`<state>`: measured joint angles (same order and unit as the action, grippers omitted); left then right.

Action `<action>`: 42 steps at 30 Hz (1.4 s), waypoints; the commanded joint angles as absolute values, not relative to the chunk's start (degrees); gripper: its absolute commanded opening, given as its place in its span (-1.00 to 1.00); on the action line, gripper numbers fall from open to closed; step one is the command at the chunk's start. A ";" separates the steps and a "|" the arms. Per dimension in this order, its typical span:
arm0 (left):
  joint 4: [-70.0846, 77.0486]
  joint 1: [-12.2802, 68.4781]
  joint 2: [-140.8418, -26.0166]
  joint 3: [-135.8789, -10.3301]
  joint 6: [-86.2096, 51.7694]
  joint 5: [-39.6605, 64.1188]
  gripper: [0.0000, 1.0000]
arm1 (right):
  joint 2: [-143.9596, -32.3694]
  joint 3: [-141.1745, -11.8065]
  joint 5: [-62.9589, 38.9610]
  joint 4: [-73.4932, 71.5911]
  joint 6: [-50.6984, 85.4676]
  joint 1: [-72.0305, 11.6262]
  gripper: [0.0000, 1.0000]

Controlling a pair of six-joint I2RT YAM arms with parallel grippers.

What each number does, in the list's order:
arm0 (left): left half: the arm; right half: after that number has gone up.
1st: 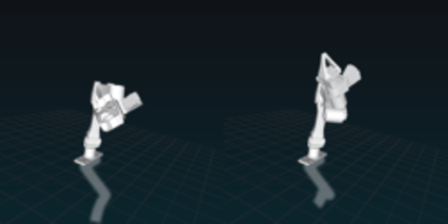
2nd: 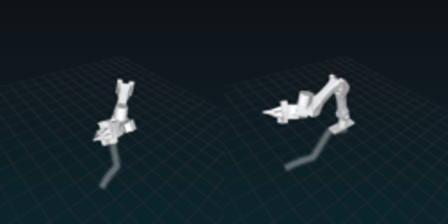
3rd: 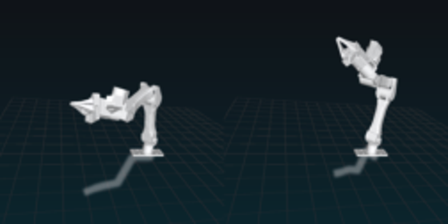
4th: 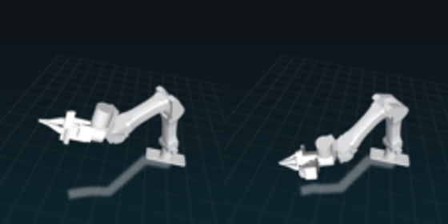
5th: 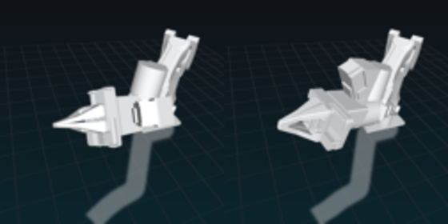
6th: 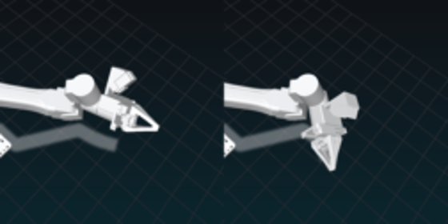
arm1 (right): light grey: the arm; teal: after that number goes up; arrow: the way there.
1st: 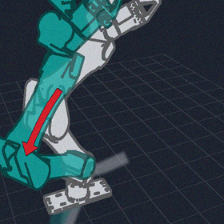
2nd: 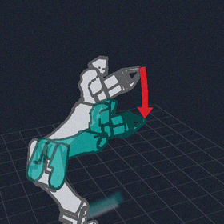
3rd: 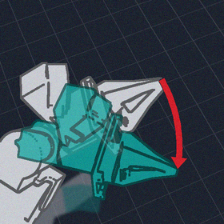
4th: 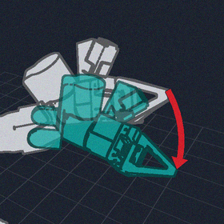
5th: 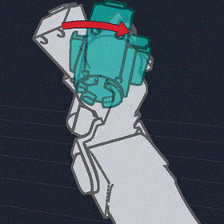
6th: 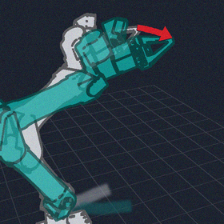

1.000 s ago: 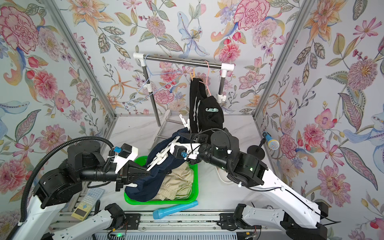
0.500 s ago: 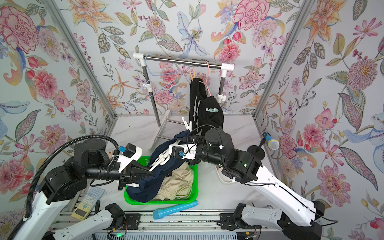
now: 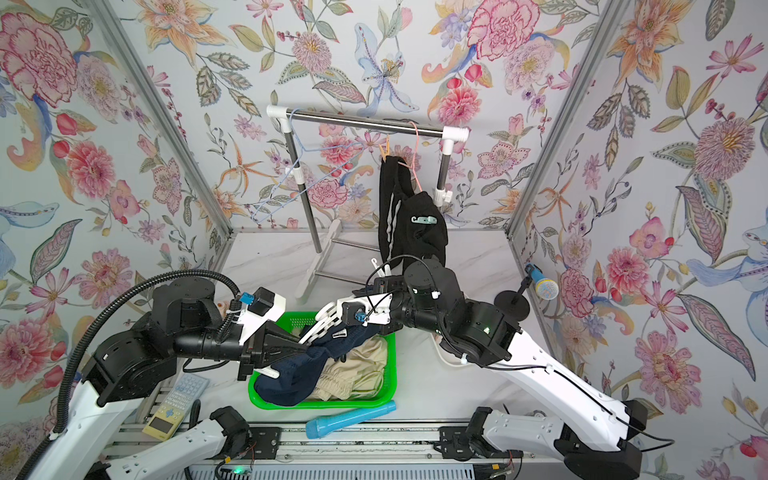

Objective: Remove the clothespins securing shorts to the hanger
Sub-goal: Adjust the shorts in the basket.

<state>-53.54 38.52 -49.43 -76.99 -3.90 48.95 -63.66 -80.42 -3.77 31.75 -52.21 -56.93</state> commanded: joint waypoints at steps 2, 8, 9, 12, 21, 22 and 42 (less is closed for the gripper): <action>-46.52 38.85 -50.38 -76.41 -2.06 51.67 -1.00 | -62.57 -79.21 -2.75 28.59 -49.63 -57.90 -1.00; -44.94 38.85 -52.05 -76.57 -3.34 48.93 -0.47 | -62.74 -76.31 6.63 25.50 -52.66 -62.02 -1.00; -44.77 38.85 -52.33 -76.83 -3.55 47.97 -0.39 | -62.92 -75.99 7.62 24.98 -52.73 -62.07 -1.00; -44.89 38.85 -52.94 -77.55 -3.77 43.91 -0.16 | -63.62 -76.23 9.11 24.67 -52.70 -62.14 -1.00; -50.70 38.85 -56.07 -80.55 -0.60 30.85 -0.10 | -64.72 -76.88 12.31 24.69 -52.60 -62.87 -1.00; -51.12 38.85 -56.33 -81.00 -0.32 29.30 -0.17 | -64.83 -76.73 12.84 24.72 -52.56 -63.16 -1.00; -42.55 38.93 -52.48 -79.55 5.57 15.16 -1.00 | -65.87 -79.14 19.08 22.03 -46.22 -65.99 0.29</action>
<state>-48.12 38.65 -55.51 -78.89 2.94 20.84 -67.72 -76.84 20.10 24.25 -50.33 -65.58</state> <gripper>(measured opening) 0.089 0.590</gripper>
